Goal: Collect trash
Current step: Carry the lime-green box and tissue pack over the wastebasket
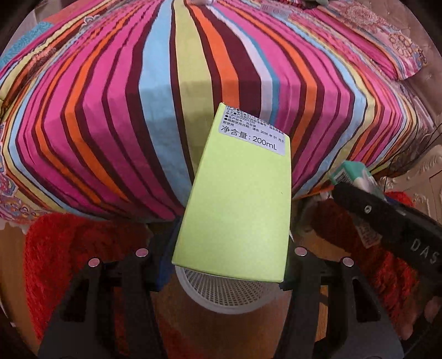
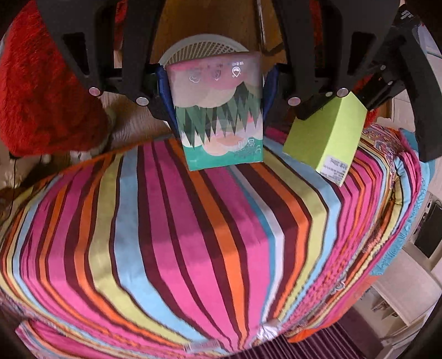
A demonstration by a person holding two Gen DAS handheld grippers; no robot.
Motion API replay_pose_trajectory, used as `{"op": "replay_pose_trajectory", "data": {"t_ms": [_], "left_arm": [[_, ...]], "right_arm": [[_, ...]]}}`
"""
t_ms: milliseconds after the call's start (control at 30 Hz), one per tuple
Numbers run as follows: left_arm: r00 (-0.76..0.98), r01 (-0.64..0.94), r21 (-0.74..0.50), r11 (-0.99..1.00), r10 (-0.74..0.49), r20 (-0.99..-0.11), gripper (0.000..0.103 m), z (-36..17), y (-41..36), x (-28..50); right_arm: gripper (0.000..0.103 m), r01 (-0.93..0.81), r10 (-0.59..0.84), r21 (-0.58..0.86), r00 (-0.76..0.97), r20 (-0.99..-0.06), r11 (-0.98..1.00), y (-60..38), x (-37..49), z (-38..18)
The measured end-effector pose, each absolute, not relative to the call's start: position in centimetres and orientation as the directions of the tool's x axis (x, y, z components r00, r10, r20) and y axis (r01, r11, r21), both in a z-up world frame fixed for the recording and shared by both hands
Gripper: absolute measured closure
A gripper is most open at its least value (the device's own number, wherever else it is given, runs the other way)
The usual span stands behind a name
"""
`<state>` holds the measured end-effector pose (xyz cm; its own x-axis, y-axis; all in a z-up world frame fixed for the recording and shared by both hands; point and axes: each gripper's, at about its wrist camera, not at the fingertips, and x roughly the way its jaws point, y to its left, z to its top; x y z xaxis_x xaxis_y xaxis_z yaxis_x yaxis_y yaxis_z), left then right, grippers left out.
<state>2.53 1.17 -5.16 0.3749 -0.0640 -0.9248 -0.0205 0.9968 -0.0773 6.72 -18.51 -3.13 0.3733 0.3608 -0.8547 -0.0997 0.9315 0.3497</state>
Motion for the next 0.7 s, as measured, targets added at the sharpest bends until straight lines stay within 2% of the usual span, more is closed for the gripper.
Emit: {"op": "replay_pose_trajectory", "data": {"t_ms": [333,700], "left_arm": [[0.155,-0.015,-0.07,0.997,-0.067,-0.986,0.048,-10.6,0.3,3.7],[-0.024,-0.082,-0.125,0.989,-0.127,-0.992,0.048,-16.0,-0.2,4.9]], "right_arm": [[0.053,0.002,0.41,0.417,0.175,-0.895,0.909,-18.9,7.1,-8.1],[0.053,0.18,0.447,0.436,-0.023,-0.894,0.882,-18.8,7.6,-14.2]]}}
